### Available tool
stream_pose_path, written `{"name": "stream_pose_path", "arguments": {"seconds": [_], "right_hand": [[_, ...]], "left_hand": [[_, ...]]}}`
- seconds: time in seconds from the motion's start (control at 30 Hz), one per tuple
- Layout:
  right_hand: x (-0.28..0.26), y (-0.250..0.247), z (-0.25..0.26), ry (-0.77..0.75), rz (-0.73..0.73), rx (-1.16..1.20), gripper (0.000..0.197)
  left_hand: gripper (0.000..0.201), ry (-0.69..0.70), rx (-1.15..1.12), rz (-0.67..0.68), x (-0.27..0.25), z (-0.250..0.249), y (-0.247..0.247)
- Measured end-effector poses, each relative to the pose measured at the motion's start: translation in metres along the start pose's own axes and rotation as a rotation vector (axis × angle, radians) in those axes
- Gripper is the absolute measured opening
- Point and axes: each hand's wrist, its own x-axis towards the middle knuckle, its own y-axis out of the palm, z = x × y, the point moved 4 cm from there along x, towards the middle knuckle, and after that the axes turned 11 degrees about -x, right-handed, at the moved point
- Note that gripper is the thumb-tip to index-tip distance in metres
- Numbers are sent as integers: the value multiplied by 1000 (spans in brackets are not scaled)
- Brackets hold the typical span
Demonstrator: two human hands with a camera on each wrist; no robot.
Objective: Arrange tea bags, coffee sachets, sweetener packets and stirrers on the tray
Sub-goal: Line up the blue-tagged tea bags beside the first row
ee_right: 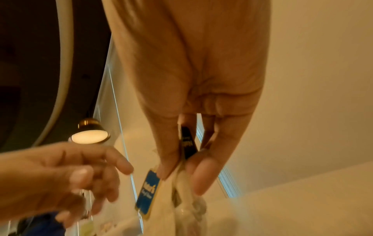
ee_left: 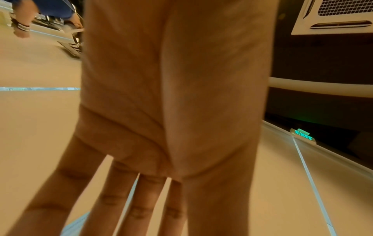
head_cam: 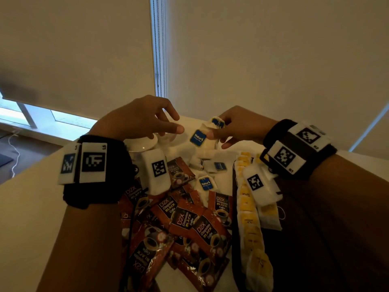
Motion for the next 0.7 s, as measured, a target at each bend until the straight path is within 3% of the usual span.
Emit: {"name": "stream_pose_path", "arguments": {"seconds": [0.13,0.23,0.3,0.5,0.7], "right_hand": [[-31,-13,9,-35,-26,177,18],[-56,-15,6,-47,-55,291,25],[-72,-13,-2,-31,-92,395,32],[-113,0,-37,37,-122,1018,46],[-138,5,-46,21,-135,1400,50]], "left_hand": [[51,33,-71,140,-3,-17,21],[31,136,-139,251,-2,-37,47],[16,194,-208,258,-1,-50,60],[6,262,-455,271,-2,-81,96],[15,271,-590,220,-6,-106,134]]}}
